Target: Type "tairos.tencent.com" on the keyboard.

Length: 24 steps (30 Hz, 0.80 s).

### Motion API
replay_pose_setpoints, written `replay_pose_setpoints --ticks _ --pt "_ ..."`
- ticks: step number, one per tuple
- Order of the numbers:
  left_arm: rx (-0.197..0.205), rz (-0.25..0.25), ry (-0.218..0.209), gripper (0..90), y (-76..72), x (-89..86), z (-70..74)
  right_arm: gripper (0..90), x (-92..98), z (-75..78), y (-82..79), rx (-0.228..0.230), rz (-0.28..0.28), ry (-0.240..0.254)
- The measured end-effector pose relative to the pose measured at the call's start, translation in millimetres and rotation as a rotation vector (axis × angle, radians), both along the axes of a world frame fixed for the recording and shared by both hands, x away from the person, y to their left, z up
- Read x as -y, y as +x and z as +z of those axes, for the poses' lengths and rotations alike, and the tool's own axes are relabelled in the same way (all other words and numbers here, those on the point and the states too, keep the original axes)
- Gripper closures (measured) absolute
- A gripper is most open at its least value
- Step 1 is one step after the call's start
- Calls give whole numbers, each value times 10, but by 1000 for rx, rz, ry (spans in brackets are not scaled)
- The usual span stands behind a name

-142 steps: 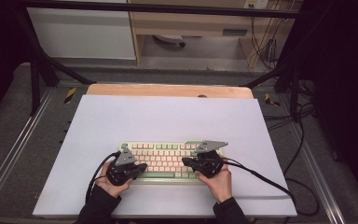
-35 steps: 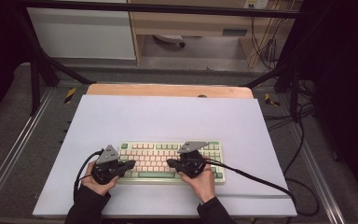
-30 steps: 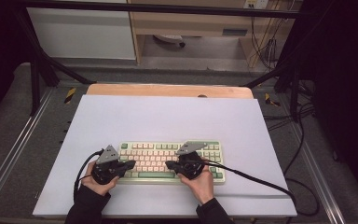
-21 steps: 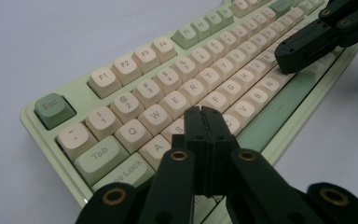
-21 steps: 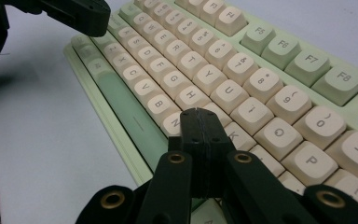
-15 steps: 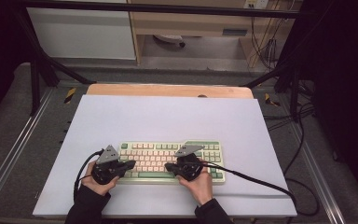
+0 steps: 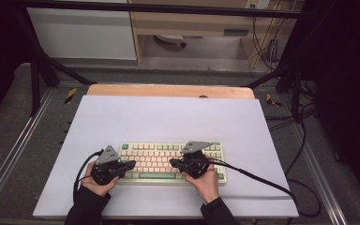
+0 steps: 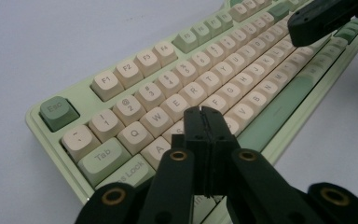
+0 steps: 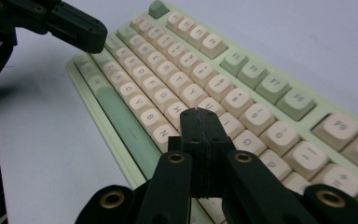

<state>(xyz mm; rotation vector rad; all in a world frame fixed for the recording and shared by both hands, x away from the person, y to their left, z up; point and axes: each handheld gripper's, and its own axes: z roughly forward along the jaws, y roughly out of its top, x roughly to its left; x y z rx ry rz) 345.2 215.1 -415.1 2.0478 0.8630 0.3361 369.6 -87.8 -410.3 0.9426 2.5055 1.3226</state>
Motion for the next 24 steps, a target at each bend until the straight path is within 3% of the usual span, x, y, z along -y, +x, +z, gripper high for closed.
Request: replay_pose_setpoints --ticks 3,8,14,24 --pt "-6 -5 5 857 7 -18 15 854 104 62 6 13 -15 10" --pt "-7 -9 26 714 15 -52 26 746 361 122 -5 20 -53 21" --pt "8 10 25 541 -15 -166 19 543 674 134 -32 27 -82 -8" --pt "-32 30 53 271 -65 -404 -68 169 1205 39 -109 43 -169 41"
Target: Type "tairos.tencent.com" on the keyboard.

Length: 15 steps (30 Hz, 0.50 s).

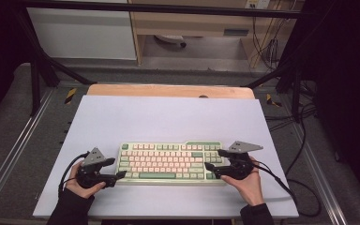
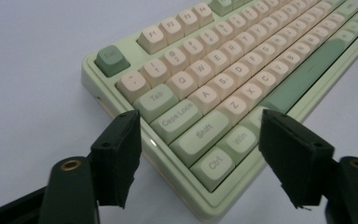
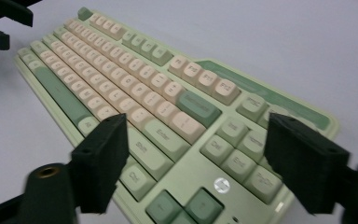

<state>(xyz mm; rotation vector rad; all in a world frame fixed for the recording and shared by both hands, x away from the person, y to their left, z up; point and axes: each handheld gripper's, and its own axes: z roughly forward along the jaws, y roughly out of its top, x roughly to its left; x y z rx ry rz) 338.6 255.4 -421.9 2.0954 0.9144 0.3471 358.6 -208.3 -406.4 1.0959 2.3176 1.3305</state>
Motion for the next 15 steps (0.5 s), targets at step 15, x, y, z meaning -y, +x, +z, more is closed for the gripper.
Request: replay_pose_setpoints --ticks 15 --pt "9 -13 17 44 -89 -104 -109 17 348 -223 -156 -49 -29 -3"
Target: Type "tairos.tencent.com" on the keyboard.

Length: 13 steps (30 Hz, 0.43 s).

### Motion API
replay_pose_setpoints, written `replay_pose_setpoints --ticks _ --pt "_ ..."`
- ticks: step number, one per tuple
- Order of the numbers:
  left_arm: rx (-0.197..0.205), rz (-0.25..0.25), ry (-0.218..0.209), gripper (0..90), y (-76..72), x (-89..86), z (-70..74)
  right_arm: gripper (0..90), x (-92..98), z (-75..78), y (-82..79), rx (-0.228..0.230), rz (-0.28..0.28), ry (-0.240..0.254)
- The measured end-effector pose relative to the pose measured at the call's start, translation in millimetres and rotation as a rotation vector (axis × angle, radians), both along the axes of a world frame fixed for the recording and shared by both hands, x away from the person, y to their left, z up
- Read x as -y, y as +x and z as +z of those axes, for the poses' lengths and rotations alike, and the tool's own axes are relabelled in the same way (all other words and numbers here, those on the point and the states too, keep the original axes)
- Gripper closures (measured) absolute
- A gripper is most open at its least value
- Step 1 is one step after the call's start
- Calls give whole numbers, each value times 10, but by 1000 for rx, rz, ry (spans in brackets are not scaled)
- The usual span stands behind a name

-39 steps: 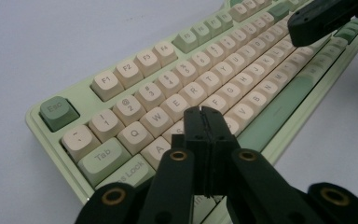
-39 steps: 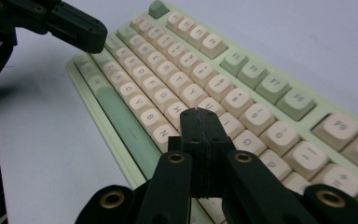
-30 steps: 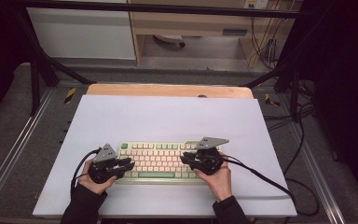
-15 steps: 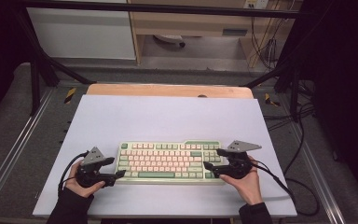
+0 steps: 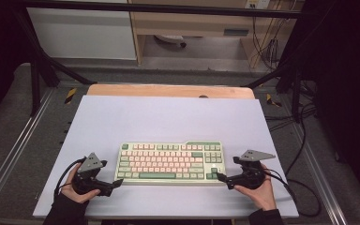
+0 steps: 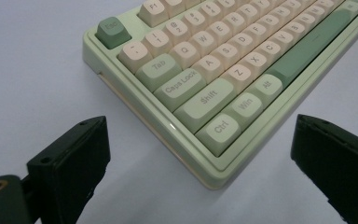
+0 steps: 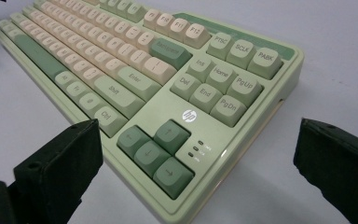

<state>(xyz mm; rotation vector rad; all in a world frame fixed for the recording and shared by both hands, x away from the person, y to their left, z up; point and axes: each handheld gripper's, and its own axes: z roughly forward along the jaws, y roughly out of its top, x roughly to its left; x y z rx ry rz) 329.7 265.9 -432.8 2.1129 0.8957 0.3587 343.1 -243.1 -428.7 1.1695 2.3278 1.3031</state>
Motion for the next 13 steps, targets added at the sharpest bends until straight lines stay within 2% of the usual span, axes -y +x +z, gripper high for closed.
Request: replay_pose_setpoints --ticks 5,13 --pt "-9 5 -3 44 6 -11 -41 9 79 -23 -60 -19 -16 28" --pt "-14 -1 -6 44 -5 -10 -57 4 63 -65 -48 -42 9 -8"
